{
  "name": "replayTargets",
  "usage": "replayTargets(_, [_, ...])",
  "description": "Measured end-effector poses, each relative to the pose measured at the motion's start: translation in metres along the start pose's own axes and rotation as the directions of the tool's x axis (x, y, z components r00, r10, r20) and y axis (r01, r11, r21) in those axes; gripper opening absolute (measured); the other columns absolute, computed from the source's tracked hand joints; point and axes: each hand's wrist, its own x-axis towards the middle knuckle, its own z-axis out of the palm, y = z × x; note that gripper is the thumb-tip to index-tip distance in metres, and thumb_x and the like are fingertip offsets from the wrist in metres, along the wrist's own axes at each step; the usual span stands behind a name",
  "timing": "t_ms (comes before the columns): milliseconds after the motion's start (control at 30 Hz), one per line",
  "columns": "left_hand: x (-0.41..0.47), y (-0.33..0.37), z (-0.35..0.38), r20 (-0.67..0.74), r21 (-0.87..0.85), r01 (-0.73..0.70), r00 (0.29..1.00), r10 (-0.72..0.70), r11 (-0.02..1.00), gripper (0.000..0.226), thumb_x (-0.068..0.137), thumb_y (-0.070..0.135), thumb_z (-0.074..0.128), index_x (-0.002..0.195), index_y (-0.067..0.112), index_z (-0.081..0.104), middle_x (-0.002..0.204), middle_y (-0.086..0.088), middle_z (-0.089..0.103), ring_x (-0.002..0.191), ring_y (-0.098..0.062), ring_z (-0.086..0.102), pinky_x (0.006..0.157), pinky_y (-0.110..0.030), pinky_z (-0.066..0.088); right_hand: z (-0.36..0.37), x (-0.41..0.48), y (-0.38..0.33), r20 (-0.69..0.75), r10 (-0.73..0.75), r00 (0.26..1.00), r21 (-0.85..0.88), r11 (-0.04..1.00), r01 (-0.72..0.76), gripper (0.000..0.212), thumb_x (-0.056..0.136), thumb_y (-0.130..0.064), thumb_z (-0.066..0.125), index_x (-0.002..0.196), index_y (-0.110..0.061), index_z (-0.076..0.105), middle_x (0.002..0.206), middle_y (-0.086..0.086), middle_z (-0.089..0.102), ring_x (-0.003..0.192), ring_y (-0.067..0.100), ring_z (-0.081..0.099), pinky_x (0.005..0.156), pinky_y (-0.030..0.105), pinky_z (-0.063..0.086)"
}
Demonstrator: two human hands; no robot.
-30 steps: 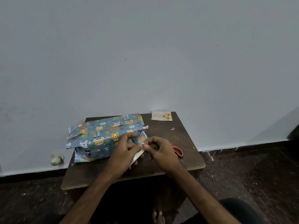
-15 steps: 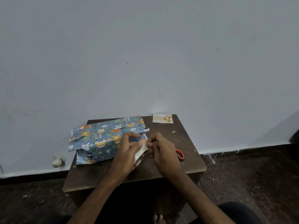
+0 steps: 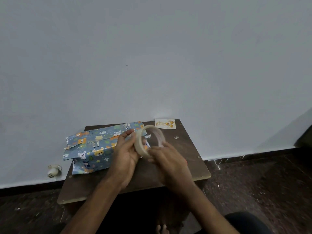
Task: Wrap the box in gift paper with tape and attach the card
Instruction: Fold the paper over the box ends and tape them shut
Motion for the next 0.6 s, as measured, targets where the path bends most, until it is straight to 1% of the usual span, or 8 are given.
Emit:
replayTargets(67, [0.004, 0.004, -0.01, 0.108, 0.424, -0.267, 0.964, 0.244, 0.865, 0.017, 0.105, 0.032, 0.047, 0.119, 0.024, 0.044, 0.09, 0.008, 0.068, 0.087, -0.016, 0.065, 0.076, -0.029, 0.054, -0.011, -0.002, 0.028, 0.015, 0.123, 0.992, -0.065, 0.99, -0.121, 0.045, 0.074, 0.002, 0.076, 0.11, -0.016, 0.058, 0.095, 0.002, 0.068, 0.094, 0.022, 0.059, 0.097, 0.036, 0.048])
replayTargets(167, [0.02, 0.017, -0.049, 0.308, 0.831, -0.474, 0.828, 0.469, 0.292, 0.036, 0.098, 0.033, 0.059, 0.131, 0.023, 0.048, 0.119, 0.009, 0.059, 0.109, -0.016, 0.056, 0.09, -0.029, 0.044, -0.034, -0.008, 0.062, 0.172, 0.414, 0.894, -0.187, 0.905, -0.383, 0.047, 0.064, 0.002, 0.073, 0.108, -0.013, 0.067, 0.098, 0.007, 0.071, 0.092, 0.035, 0.065, 0.074, 0.038, 0.053])
replayTargets(200, [0.028, 0.022, -0.066, 0.323, 0.867, -0.457, 0.819, 0.475, 0.197, 0.042, 0.095, 0.035, 0.061, 0.133, 0.02, 0.049, 0.128, 0.004, 0.057, 0.116, -0.02, 0.053, 0.095, -0.033, 0.043, -0.038, -0.01, 0.071, 0.234, 0.499, 0.834, -0.233, 0.862, -0.45, 0.045, 0.068, 0.0, 0.072, 0.111, -0.014, 0.069, 0.105, 0.007, 0.072, 0.097, 0.035, 0.065, 0.076, 0.038, 0.054])
replayTargets(300, [0.05, 0.028, -0.116, 0.282, 0.952, -0.306, 0.905, 0.319, 0.025, 0.071, 0.086, 0.063, 0.047, 0.14, 0.017, 0.049, 0.152, -0.006, 0.043, 0.139, -0.028, 0.04, 0.112, -0.052, 0.033, -0.033, -0.017, 0.09, 0.4, 0.632, 0.664, -0.397, 0.772, -0.496, 0.035, 0.081, -0.005, 0.061, 0.111, -0.022, 0.068, 0.113, 0.001, 0.068, 0.107, 0.028, 0.062, 0.077, 0.035, 0.05])
replayTargets(367, [0.055, 0.027, -0.135, 0.214, 0.976, -0.216, 0.962, 0.172, -0.003, 0.085, 0.082, 0.077, 0.033, 0.144, 0.022, 0.047, 0.158, -0.003, 0.038, 0.146, -0.026, 0.034, 0.117, -0.059, 0.02, -0.027, -0.019, 0.092, 0.444, 0.661, 0.605, -0.434, 0.75, -0.5, 0.032, 0.085, -0.004, 0.057, 0.11, -0.02, 0.067, 0.114, 0.0, 0.064, 0.111, 0.027, 0.059, 0.077, 0.034, 0.047])
replayTargets(467, [0.056, 0.024, -0.14, 0.212, 0.977, -0.211, 0.973, 0.094, -0.025, 0.086, 0.083, 0.084, 0.018, 0.14, 0.029, 0.051, 0.145, 0.004, 0.054, 0.135, -0.022, 0.048, 0.118, -0.061, 0.014, -0.02, -0.011, 0.084, 0.355, 0.644, 0.677, -0.385, 0.761, -0.522, 0.038, 0.087, -0.006, 0.063, 0.123, -0.016, 0.065, 0.128, 0.0, 0.058, 0.123, 0.024, 0.049, 0.09, 0.036, 0.048])
replayTargets(533, [0.054, 0.024, -0.134, 0.2, 0.978, -0.191, 0.972, 0.125, -0.081, 0.079, 0.084, 0.079, 0.02, 0.133, 0.03, 0.057, 0.133, 0.003, 0.061, 0.127, -0.026, 0.054, 0.114, -0.062, 0.022, -0.009, -0.002, 0.071, 0.262, 0.642, 0.721, -0.257, 0.766, -0.589, 0.024, 0.092, -0.013, 0.063, 0.115, -0.012, 0.068, 0.119, 0.003, 0.062, 0.115, 0.024, 0.053, 0.093, 0.036, 0.048])
replayTargets(600, [0.049, 0.023, -0.13, 0.191, 0.977, -0.168, 0.965, 0.18, -0.135, 0.074, 0.085, 0.074, 0.024, 0.127, 0.026, 0.062, 0.123, -0.002, 0.065, 0.116, -0.032, 0.059, 0.107, -0.061, 0.032, 0.008, 0.005, 0.059, 0.309, 0.662, 0.682, -0.215, 0.748, -0.628, 0.019, 0.096, -0.025, 0.059, 0.103, -0.01, 0.069, 0.104, 0.006, 0.065, 0.101, 0.025, 0.058, 0.087, 0.036, 0.047])
